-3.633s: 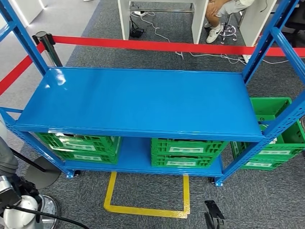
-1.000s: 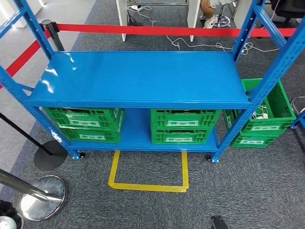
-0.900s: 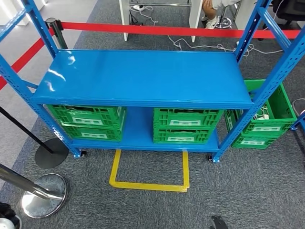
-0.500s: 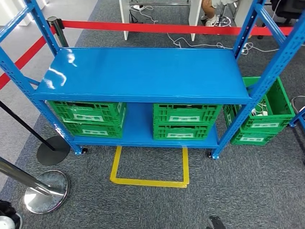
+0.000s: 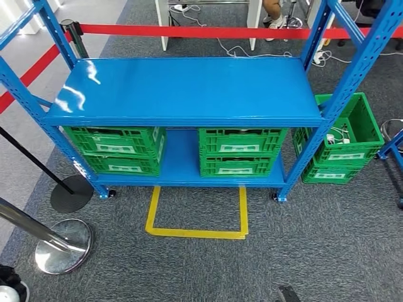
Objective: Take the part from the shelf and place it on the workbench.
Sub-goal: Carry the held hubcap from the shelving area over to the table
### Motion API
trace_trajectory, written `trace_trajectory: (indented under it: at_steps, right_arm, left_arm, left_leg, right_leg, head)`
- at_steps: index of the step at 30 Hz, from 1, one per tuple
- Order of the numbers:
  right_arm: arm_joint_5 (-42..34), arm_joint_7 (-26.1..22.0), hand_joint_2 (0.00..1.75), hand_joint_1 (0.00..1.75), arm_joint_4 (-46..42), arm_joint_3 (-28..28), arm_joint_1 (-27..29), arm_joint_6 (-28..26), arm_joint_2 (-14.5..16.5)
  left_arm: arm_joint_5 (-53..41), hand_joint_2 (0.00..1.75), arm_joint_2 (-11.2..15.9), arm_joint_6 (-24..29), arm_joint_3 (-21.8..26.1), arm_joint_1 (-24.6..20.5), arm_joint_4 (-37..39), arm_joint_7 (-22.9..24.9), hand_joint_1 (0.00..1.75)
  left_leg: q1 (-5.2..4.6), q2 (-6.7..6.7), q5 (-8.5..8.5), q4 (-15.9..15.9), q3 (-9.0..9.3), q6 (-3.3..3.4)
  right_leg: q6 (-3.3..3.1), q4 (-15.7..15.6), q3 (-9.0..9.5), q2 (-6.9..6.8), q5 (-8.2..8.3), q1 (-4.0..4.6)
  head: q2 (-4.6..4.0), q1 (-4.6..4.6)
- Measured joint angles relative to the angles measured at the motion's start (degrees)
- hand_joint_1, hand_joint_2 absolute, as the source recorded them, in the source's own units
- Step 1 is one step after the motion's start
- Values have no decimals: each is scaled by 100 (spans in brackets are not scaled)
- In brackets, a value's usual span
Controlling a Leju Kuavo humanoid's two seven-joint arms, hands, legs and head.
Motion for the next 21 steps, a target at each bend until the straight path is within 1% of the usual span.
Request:
trace_trajectory:
  at_steps: [1, 3, 4, 5, 7, 8, 9, 11, 12, 13, 15, 17, 18, 19, 20, 21]
  right_arm:
    - [1, 16, 0, 0, 0, -2, 0, -1, 0]
    - [2, 37, 0, 0, 0, -5, 3, -1, 0]
    - [4, 44, 0, 0, 0, -6, 3, 0, 0]
    - [9, 55, 0, 0, 0, -8, 3, 1, 0]
    - [30, 85, 0, 0, 0, -9, 1, 2, 0]
    - [40, 98, 0, 0, 0, -9, 2, 2, 0]
    - [52, 107, 0, 0, 0, -9, 1, 3, -1]
    - [74, 115, 0, 0, 0, -10, 1, 8, -1]
    - [82, 116, 0, 0, 0, -10, 2, 15, -1]
    - [88, 116, 0, 0, 0, -11, 3, 21, -1]
    - [90, 116, 0, 0, 0, -12, 4, 29, -1]
    - [82, 117, 0, 0, 1, -13, 0, 39, 0]
    - [76, 119, 0, 0, 1, -14, -2, 49, 1]
    - [70, 122, 0, 0, 1, -14, -2, 60, 1]
    - [67, 126, 0, 0, 1, -15, -1, 69, 1]
    - [67, 129, 0, 0, 0, -16, 0, 75, 1]
  left_arm:
    - [5, 175, 2, 0, 0, 2, 1, 0, 175]
    - [14, 175, 5, 0, 1, 9, 2, 0, 175]
    - [19, 175, 9, 0, 0, 11, 2, 0, 175]
    - [26, 175, 12, 0, -1, 9, 3, 0, 175]
    - [43, 175, 16, 0, -8, 8, 5, 0, 175]
    - [53, 175, 16, 0, -13, 7, 6, 0, 175]
    - [62, 175, 16, -1, -18, 7, 6, 0, 175]
    - [94, 175, 16, -7, -26, 11, 6, 0, 175]
    - [107, 175, 16, -11, -29, 16, 7, 0, 175]
    - [115, 175, 16, -15, -30, 22, 7, 0, 175]
    - [107, 175, 16, -17, -30, 33, 8, 0, 175]
    - [9, 175, 16, -14, -25, 41, 9, 0, 175]
    - [-67, 175, 9, -9, -18, 44, 10, 0, 175]
    - [-134, 175, -7, -5, -12, 45, 10, 0, 175]
    - [-164, 175, -25, -2, -6, 43, 10, 0, 175]
    - [-152, 175, -38, 0, -2, 43, 10, 1, 175]
  left_leg:
    - [-10, -4, -1, -57, 1, 27]
    - [-10, -9, 44, -59, -42, 97]
    - [-9, -13, 51, -62, -52, 95]
    - [-9, -16, 60, -67, -58, 100]
    - [-25, -22, 59, -56, -70, 82]
    - [-35, -22, 73, -55, -75, 103]
    - [-43, -21, 82, -53, -82, 113]
    - [-56, -20, 102, -48, -98, 138]
    - [-60, -20, 111, -44, -109, 146]
    - [-62, -19, 118, -42, -118, 152]
    - [-72, -19, 122, -28, -138, 161]
    - [-85, -22, 143, -34, -155, 215]
    - [-81, -26, 186, -83, -144, 246]
    - [-62, -31, 241, -156, -125, 270]
    - [-41, -40, 293, -225, -110, 279]
    - [-19, -51, 337, -277, -102, 279]
  right_leg:
    - [36, 0, -21, -4, 26, 4]
    - [106, -12, -53, -6, 57, -9]
    - [91, -29, -67, -6, 36, -8]
    - [32, -40, -84, -4, 26, -2]
    - [-128, -74, -96, -3, 34, 7]
    - [-151, -82, -95, -2, 75, 3]
    - [-120, -94, -85, -2, 109, -4]
    - [5, -120, -61, -2, 182, -22]
    - [53, -127, -55, -1, 211, -29]
    - [79, -130, -59, -1, 227, -33]
    - [101, -142, -69, -1, 243, -43]
    - [159, -181, -62, -9, 281, -61]
    - [196, -211, -60, -15, 300, -60]
    - [222, -205, -78, -16, 277, -53]
    - [237, -116, -124, -11, 179, -45]
    - [246, 105, -218, -4, -2, -41]
  head:
    - [0, 1]
    - [-1, 0]
    - [-1, 15]
    - [-1, 26]
    - [0, 46]
    - [0, 43]
    - [0, 43]
    - [-1, 43]
    - [-1, 43]
    - [-1, 41]
    - [-1, 40]
    - [-1, 35]
    - [-1, 36]
    - [-1, 37]
    - [-1, 41]
    - [-1, 48]
